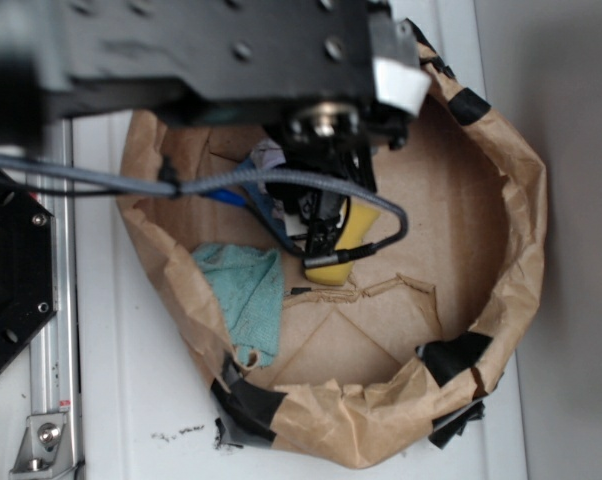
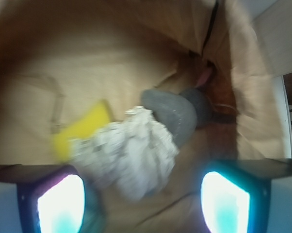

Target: Grab the white paper.

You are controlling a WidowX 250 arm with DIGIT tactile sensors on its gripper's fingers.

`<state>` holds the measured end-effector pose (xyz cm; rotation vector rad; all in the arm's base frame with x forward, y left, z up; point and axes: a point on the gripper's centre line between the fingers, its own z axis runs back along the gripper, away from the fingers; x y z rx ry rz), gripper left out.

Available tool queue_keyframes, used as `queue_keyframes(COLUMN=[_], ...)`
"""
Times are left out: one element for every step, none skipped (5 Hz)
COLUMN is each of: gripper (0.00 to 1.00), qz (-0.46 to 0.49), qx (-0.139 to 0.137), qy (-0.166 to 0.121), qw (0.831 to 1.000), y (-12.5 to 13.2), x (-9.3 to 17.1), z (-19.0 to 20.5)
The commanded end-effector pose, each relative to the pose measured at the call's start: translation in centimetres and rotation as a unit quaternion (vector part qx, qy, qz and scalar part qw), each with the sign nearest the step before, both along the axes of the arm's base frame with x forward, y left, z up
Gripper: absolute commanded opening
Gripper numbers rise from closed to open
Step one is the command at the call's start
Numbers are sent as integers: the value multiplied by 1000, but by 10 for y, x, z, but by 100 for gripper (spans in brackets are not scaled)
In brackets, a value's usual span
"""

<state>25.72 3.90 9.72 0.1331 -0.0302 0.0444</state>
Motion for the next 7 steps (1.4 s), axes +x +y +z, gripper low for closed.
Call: queue_keyframes(gripper=[0,0,0,0,0,0,0], qz=[-48,-1,23,65,105,102,97], qx=[-2,12,20,-18,-71,-86,-80], qy=[51,38,15,-47,-92,-103,-77], qw=[998,999,999,997,988,986,989], y=[1,4,-3,-24,-51,-66,-65], x=[-9,-7,-3,-1,0,3,4], z=[-57,-51,-25,25,77,97,91])
